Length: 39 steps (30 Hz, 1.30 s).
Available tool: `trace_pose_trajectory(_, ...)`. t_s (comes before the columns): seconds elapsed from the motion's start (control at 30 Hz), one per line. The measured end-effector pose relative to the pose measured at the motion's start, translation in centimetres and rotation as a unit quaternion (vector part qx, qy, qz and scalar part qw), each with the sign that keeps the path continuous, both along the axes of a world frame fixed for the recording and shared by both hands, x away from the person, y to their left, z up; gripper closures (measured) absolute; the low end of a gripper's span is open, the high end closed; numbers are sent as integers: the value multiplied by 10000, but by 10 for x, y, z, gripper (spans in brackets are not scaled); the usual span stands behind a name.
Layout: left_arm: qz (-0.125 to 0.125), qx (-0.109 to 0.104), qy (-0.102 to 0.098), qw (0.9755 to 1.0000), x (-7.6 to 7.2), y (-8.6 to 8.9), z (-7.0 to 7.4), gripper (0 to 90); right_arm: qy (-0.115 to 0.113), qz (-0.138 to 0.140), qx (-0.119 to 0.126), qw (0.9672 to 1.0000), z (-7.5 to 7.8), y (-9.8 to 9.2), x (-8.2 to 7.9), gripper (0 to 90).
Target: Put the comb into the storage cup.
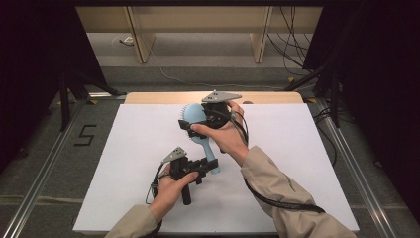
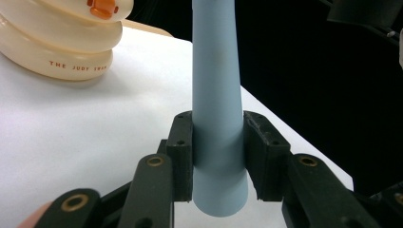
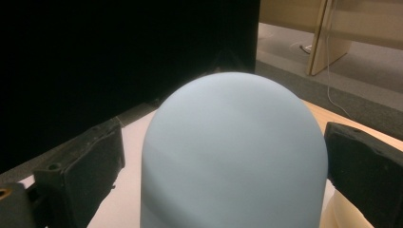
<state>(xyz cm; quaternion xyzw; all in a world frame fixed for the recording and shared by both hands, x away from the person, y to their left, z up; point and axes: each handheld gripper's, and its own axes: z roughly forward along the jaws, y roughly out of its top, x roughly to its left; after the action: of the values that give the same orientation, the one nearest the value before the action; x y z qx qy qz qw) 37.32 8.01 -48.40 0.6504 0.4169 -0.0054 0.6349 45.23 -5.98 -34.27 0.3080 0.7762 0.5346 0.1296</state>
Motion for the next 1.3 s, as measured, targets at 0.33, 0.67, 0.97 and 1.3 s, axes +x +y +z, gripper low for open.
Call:
trace_pose_trajectory(0.33, 0, 7, -5, 10000, 0, 0, 0, 652, 36, -73, -8, 10000, 2, 1, 4, 52)
trace_pose_trajectory(0.67, -7, 17, -2, 10000, 0, 0, 0, 652, 114, -159, -20, 9998, 0, 0, 5, 116)
trace_pose_trajectory(0.97, 4, 45, 1, 10000, 0, 0, 0, 652, 199, -179, -15, 9996, -1, 0, 5, 181)
trace_pose_trajectory(1.3, 26, 121, -44, 9999, 0, 0, 0, 651, 237, -166, 29, 9996, -1, -1, 4, 202)
